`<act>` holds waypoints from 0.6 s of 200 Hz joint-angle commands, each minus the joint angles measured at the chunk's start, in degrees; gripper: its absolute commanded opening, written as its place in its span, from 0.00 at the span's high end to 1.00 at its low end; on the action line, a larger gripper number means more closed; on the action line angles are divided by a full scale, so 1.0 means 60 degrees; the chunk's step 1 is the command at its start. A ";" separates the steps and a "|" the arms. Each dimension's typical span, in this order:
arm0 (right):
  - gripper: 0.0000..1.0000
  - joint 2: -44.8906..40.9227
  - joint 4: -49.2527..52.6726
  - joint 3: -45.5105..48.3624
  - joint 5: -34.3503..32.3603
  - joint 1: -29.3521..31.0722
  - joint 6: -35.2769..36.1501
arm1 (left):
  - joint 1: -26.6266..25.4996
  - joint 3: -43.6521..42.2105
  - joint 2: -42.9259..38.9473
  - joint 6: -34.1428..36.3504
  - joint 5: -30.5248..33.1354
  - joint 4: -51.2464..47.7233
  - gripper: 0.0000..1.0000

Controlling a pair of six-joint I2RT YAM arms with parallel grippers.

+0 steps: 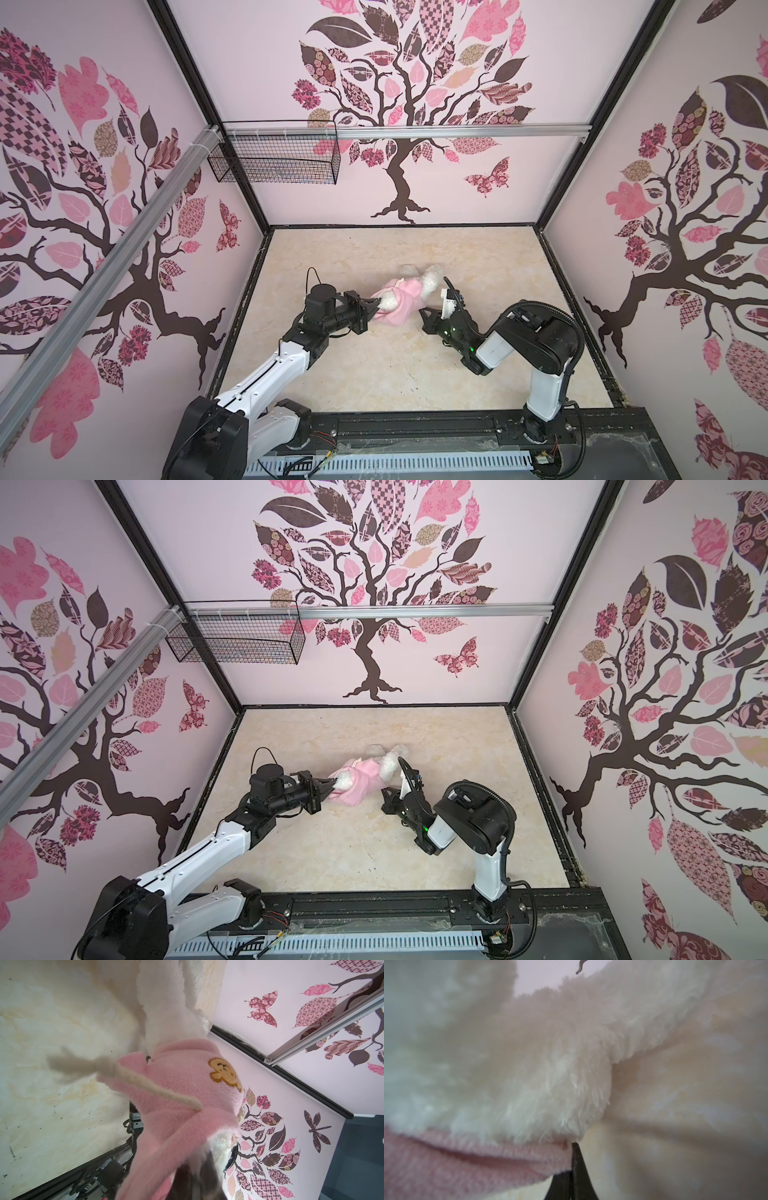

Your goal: Dress the teddy bear

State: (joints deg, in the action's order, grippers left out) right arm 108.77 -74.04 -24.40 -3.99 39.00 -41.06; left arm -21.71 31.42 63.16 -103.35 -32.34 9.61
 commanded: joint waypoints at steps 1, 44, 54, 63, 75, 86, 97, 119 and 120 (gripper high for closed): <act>1.00 0.0167 0.1876 0.0411 -0.1381 -0.1054 -0.0572 | 0.0511 0.0946 -0.0360 0.0687 -0.0376 0.0558 1.00; 1.00 -0.0191 0.2145 0.0552 -0.1285 -0.1651 -0.0712 | 0.1228 0.1437 -0.0275 0.1929 -0.1417 -0.0343 1.00; 1.00 -0.0306 0.1834 0.0558 -0.0883 -0.1648 -0.0471 | 0.1230 0.1539 -0.0078 0.2315 -0.1727 -0.0463 1.00; 1.00 -0.0343 0.1459 0.0537 -0.0246 -0.1632 -0.0199 | 0.1215 0.1600 0.0136 0.2691 -0.1987 -0.0486 1.00; 1.00 -0.0348 0.1236 0.0376 0.0923 -0.1622 0.0147 | 0.1215 0.1683 0.0425 0.3263 -0.2258 -0.0430 1.00; 1.00 -0.0331 0.1004 0.0290 0.2170 -0.1614 0.0463 | 0.1151 0.1852 0.0738 0.3949 -0.2559 -0.0461 1.00; 0.94 -0.0412 0.0991 0.0309 0.3109 -0.1611 0.0629 | 0.1026 0.2016 0.1035 0.4603 -0.2744 -0.0613 1.00; 0.80 -0.1177 0.1481 0.0735 0.4116 -0.1612 0.0797 | 0.0675 0.2372 0.1565 0.6156 -0.2784 -0.1112 1.00; 0.80 -0.1230 0.1535 0.0760 0.4126 -0.1610 0.0795 | 0.0660 0.2398 0.1591 0.6219 -0.2784 -0.1152 1.00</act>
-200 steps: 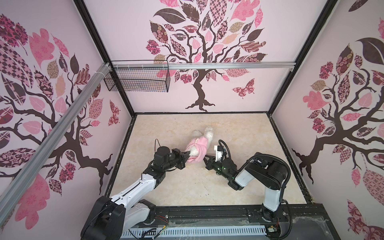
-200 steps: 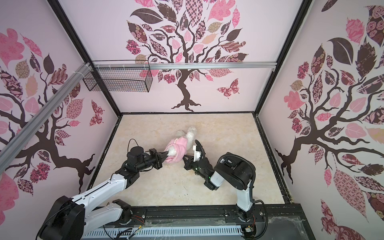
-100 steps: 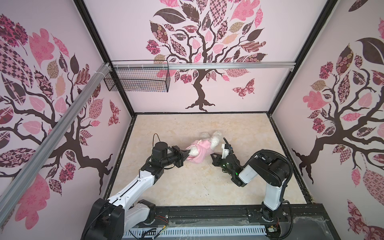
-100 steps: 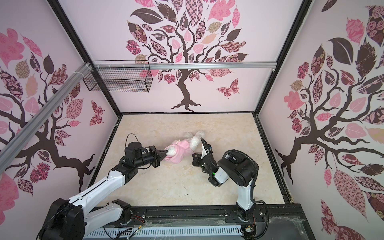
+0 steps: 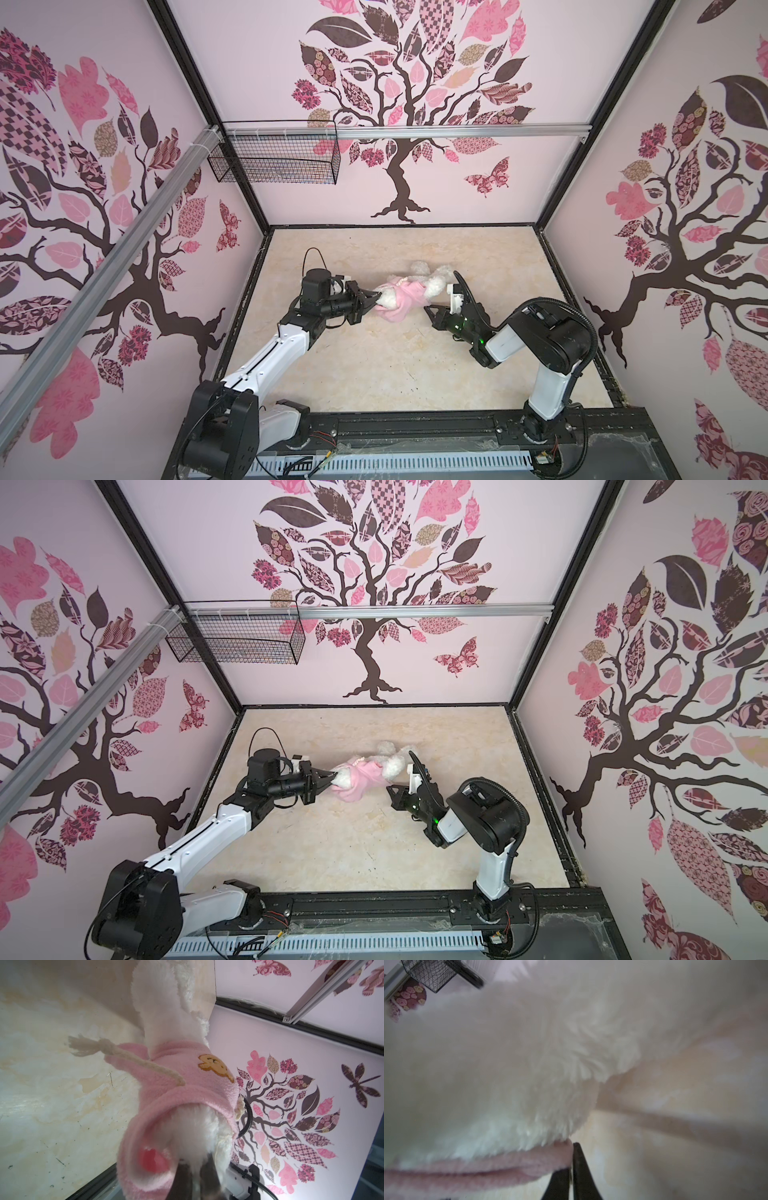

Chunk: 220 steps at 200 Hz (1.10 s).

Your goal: Dress the teddy bear

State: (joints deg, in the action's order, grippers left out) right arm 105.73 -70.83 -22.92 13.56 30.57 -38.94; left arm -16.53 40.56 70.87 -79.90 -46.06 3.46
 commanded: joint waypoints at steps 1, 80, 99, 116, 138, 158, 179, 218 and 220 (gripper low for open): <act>0.80 -0.0772 0.1077 0.0540 0.1206 -0.0203 0.0448 | -0.0218 0.0903 0.0333 0.2386 -0.0504 -0.0170 1.00; 0.68 -0.8249 0.7590 0.0919 -0.0190 -0.0214 0.2155 | -0.0758 0.1890 0.1373 0.8030 -0.0358 -0.3695 1.00; 0.65 -0.7983 0.7353 0.0379 -0.0338 -0.0212 0.2339 | -0.0760 0.1863 0.1415 0.8802 0.0296 -0.4186 0.99; 0.64 -0.6494 0.6545 -0.0237 -0.0227 -0.0208 0.2271 | -0.0755 0.1739 0.1581 0.8960 0.0604 -0.4152 0.95; 0.66 -0.4182 0.5537 -0.1065 -0.0065 -0.0219 0.1948 | -0.0753 0.1467 0.1764 0.8321 0.0755 -0.3696 0.88; 0.72 -0.2728 0.5177 -0.1462 0.0147 -0.0213 0.1481 | -0.0794 0.0789 0.1646 0.7168 0.0608 -0.2504 0.82; 0.77 -0.1823 0.4669 -0.1234 0.0237 -0.0152 0.0806 | -0.0938 -0.0032 0.1295 0.6129 0.0582 -0.1050 0.73; 0.83 -0.1521 0.3658 -0.0482 -0.0104 0.0178 -0.0048 | -0.1316 -0.0989 0.1091 0.5398 0.0618 0.0269 0.63; 0.83 -0.1534 0.3623 -0.0445 -0.0135 0.0215 -0.0096 | -0.1335 -0.1010 0.1093 0.5415 0.0646 0.0264 0.62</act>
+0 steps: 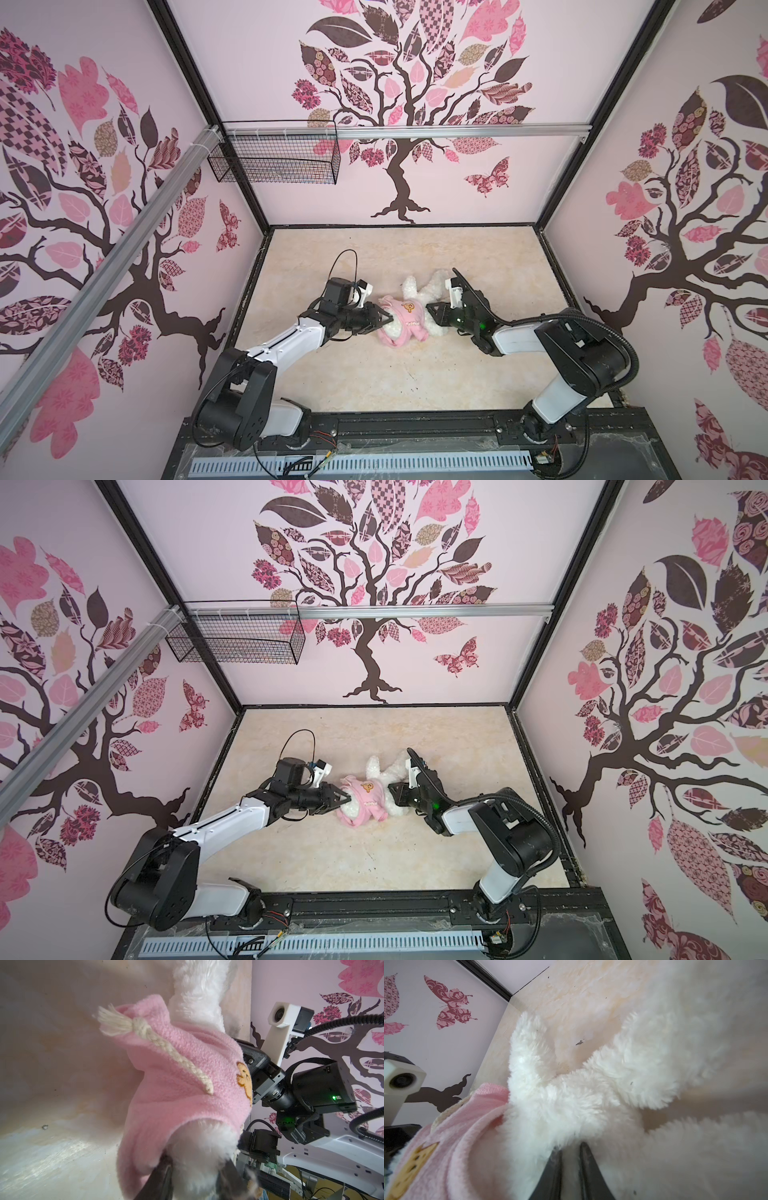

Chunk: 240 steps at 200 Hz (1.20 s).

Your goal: Dress the teddy bear

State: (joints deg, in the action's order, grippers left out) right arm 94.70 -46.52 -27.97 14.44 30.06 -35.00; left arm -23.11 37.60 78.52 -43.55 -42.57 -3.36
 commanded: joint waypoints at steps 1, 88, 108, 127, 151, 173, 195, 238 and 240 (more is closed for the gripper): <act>0.83 0.0304 -0.0431 0.0397 -0.0296 0.0318 -0.0762 | -0.0251 -0.0522 -0.0189 -0.0633 0.0078 0.1397 0.62; 0.86 -0.1078 -0.0684 0.1881 -0.1650 0.1316 -0.1007 | -0.0849 -0.0545 0.0188 0.0072 0.1835 0.0829 0.76; 0.84 -0.1664 0.0080 0.1849 -0.1333 0.1173 -0.0505 | -0.0849 -0.0505 0.0043 0.0440 0.1936 0.0728 0.89; 0.77 -0.2473 0.0961 0.1829 -0.0822 0.0958 0.0091 | -0.0841 -0.0289 -0.0234 0.1169 0.2277 0.0265 1.00; 0.66 -0.4247 0.3168 0.1450 -0.0164 0.0594 0.1265 | -0.0846 -0.0048 -0.1059 0.2789 0.2868 -0.0419 1.00; 0.57 -0.5788 0.5341 0.0769 0.0208 0.0525 0.2378 | -0.1024 -0.0034 -0.2042 0.4698 0.3156 -0.0829 1.00; 0.52 -0.6593 0.6339 0.0178 0.1827 0.0003 0.2536 | -0.1539 -0.0215 -0.3122 0.7515 0.3402 -0.1329 1.00; 0.52 -0.6277 0.4831 -0.0202 0.3952 -0.0120 0.0809 | -0.1593 -0.0733 -0.4142 1.0315 0.2898 -0.1094 1.00; 0.53 -0.6236 0.4742 -0.0195 0.3970 -0.0130 0.0732 | -0.1600 -0.0749 -0.4171 1.0348 0.2892 -0.1048 1.00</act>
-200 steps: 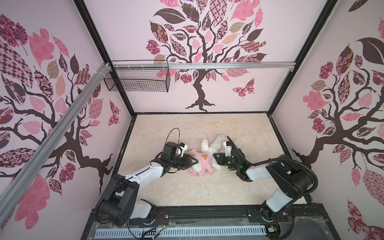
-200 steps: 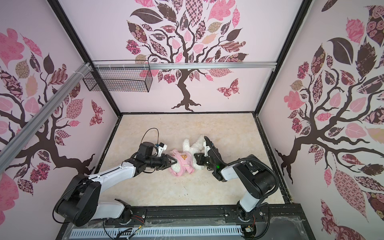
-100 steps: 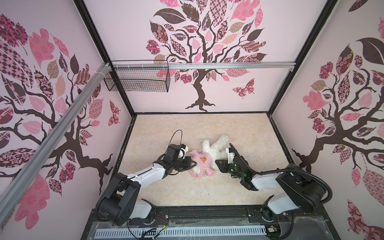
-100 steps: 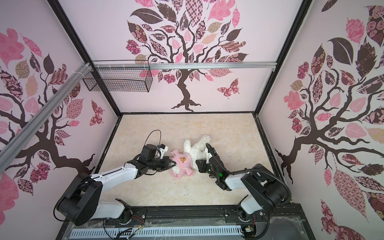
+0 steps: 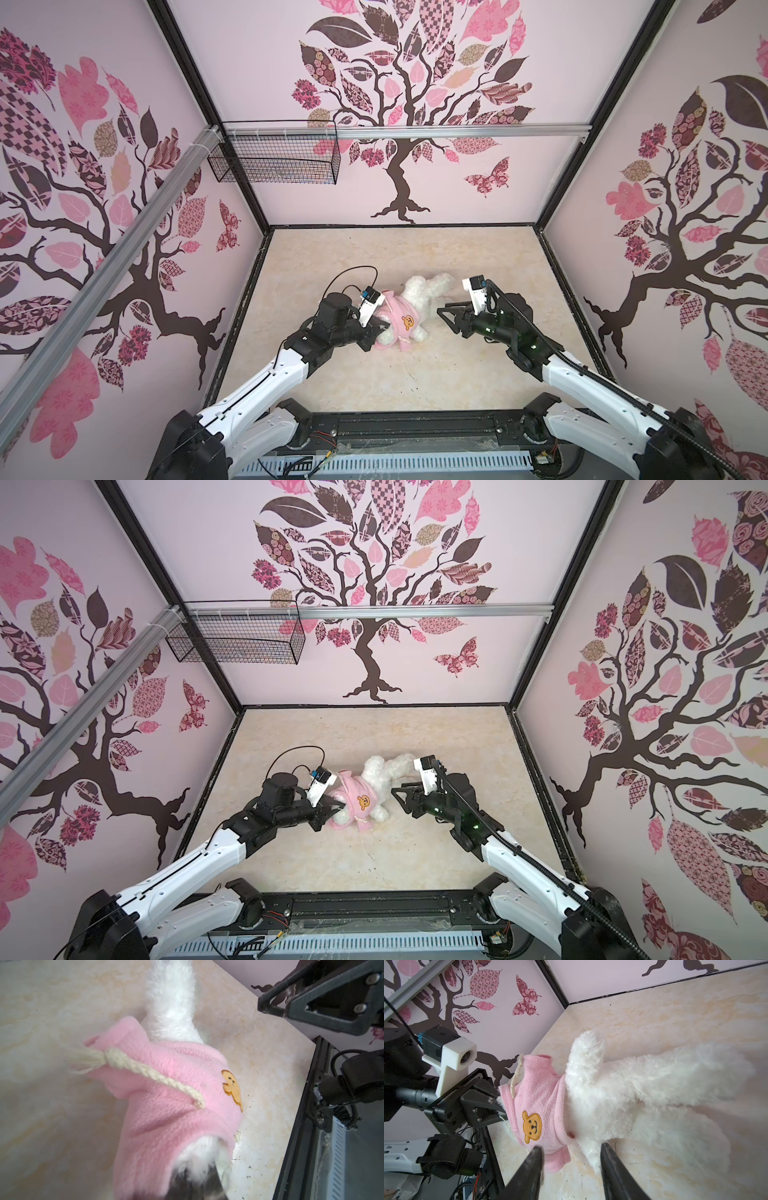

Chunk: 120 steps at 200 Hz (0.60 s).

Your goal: Dress the teddy bear

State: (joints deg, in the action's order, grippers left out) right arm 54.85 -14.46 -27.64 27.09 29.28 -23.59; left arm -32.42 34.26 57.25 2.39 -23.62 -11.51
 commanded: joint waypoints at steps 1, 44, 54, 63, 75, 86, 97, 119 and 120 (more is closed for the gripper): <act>0.53 0.0429 -0.0649 -0.0253 0.1873 0.0000 -0.1226 | -0.0046 -0.0197 -0.0631 0.2691 -0.0267 0.0323 1.00; 0.60 0.1364 -0.1959 -0.0158 0.1779 0.0370 -0.2224 | -0.0762 -0.0196 -0.0672 0.3989 0.0168 -0.0016 1.00; 0.60 0.1493 -0.2171 -0.0081 0.1508 0.0487 -0.2318 | -0.1011 -0.0129 -0.0605 0.4298 0.0521 -0.0183 1.00; 0.60 0.1621 -0.2449 -0.0012 0.1359 0.0561 -0.2428 | -0.1128 -0.0077 -0.0514 0.4389 0.0695 -0.0235 1.00; 0.60 0.1812 -0.2490 -0.0011 0.1145 0.0637 -0.2419 | -0.1202 -0.0028 -0.0440 0.4357 0.0679 -0.0216 1.00; 0.61 0.1992 -0.2488 -0.0008 0.1010 0.0693 -0.2394 | -0.1300 -0.0002 -0.0415 0.4342 0.0699 -0.0185 1.00; 0.62 0.2131 -0.2479 0.0038 0.0829 0.0828 -0.2346 | -0.1370 0.0036 -0.0380 0.4347 0.0702 -0.0191 1.00; 0.64 0.2289 -0.2202 0.0008 0.0299 0.1190 -0.2098 | -0.1436 0.0032 -0.0386 0.4339 0.0713 -0.0193 1.00; 0.64 0.2304 -0.2189 0.0008 0.0272 0.1209 -0.2100 | -0.1437 0.0032 -0.0387 0.4336 0.0721 -0.0207 1.00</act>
State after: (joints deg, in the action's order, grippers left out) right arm 67.20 -27.24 -27.55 32.86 34.57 -37.19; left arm -40.40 33.93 55.05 26.74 -19.31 -13.72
